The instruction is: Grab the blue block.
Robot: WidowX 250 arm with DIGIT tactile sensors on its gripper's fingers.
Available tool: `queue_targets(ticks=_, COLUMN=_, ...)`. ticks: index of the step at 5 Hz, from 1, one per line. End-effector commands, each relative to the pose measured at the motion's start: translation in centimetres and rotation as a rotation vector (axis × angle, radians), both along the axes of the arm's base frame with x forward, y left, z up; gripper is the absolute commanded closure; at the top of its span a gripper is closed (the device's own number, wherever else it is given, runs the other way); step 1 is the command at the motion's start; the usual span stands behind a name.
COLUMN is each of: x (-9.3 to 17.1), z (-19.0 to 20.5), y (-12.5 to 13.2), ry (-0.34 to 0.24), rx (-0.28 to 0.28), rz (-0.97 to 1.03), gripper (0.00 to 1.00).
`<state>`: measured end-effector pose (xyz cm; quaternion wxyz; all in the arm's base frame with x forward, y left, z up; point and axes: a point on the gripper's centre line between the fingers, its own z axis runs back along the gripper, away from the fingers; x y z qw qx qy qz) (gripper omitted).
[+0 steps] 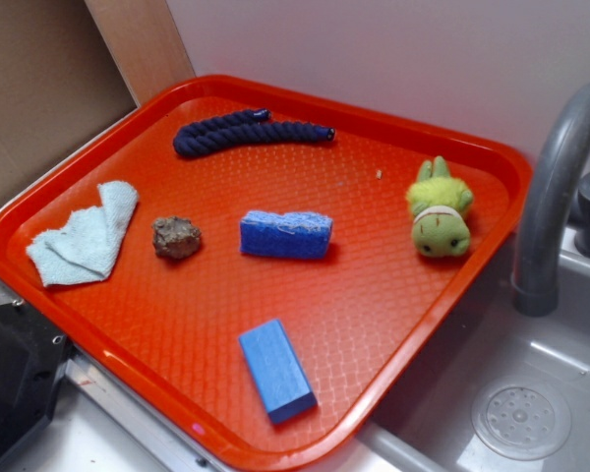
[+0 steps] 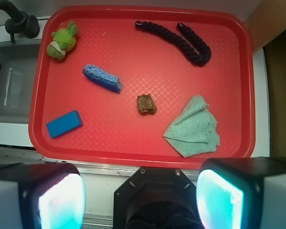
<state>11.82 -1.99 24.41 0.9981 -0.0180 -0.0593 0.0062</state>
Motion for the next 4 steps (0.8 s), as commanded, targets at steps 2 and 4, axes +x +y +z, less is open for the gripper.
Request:
queue_targets(ticks=2, x=3.2, z=-1.0, y=-3.7, ry=-0.039, rx=0.158, rz=-0.248, gripper=0.0)
queue_targets(ticks=4, x=4.8, z=-3.3, y=-12.5, ry=-0.012, rx=0.224, rz=-0.753, gripper=0.0)
